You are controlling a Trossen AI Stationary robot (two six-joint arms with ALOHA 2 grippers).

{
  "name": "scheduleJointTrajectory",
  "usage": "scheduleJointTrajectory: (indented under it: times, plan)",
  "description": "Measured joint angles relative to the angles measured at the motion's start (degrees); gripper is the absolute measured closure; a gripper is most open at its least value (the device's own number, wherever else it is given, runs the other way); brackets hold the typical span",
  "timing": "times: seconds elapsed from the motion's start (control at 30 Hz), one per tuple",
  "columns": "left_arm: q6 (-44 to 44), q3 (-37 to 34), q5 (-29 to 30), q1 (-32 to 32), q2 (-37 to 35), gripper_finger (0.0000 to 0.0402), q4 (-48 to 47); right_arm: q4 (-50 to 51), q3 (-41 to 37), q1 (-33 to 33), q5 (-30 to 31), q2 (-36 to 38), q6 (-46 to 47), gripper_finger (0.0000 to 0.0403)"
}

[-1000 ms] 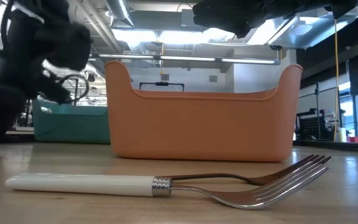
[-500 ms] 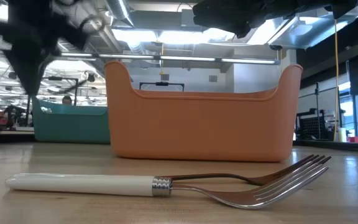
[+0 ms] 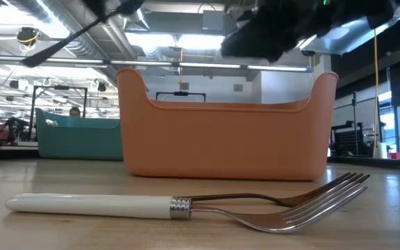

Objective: Sort silverware by color (type)
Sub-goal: Put the black fork into the blue bin

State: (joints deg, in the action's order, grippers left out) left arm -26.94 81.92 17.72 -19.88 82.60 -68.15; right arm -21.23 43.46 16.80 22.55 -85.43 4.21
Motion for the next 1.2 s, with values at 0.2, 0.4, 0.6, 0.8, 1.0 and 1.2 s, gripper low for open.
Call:
scheduleJointTrajectory:
  times: [0.2, 0.4, 0.6, 0.8, 1.0, 1.2]
  plan:
    - [7.86, 2.59, 0.16, 0.85, 2.09, 0.039, 4.65, 14.18, 2.32, -2.75, 0.98, -1.26, 9.95, 0.0242]
    - [12.09, 2.59, -1.76, 2.99, 4.5, 0.039, 6.58, 24.4, 9.84, -3.41, 2.5, -5.63, 10.76, 0.0242]
    - [13.66, 2.65, -5.24, 5.92, 4.4, 0.039, 8.01, 45.5, 23.11, -6.63, -1.8, -10.68, 11.97, 0.0242]
    - [15.91, 2.65, -4.81, 6.15, 4.32, 0.039, 9.02, 55.04, 29.42, -8.93, -3.29, -13.8, 11.69, 0.0242]
    - [17.08, 2.65, -4.67, 6.1, 4.32, 0.039, 9.74, 56.15, 29.66, -9.38, -3.95, -13.94, 11.47, 0.0242]
    - [17.88, 2.65, -3.38, 6.1, 4.32, 0.039, 9.74, 55.83, 29.66, -9.34, -3.64, -13.94, 8.62, 0.0242]
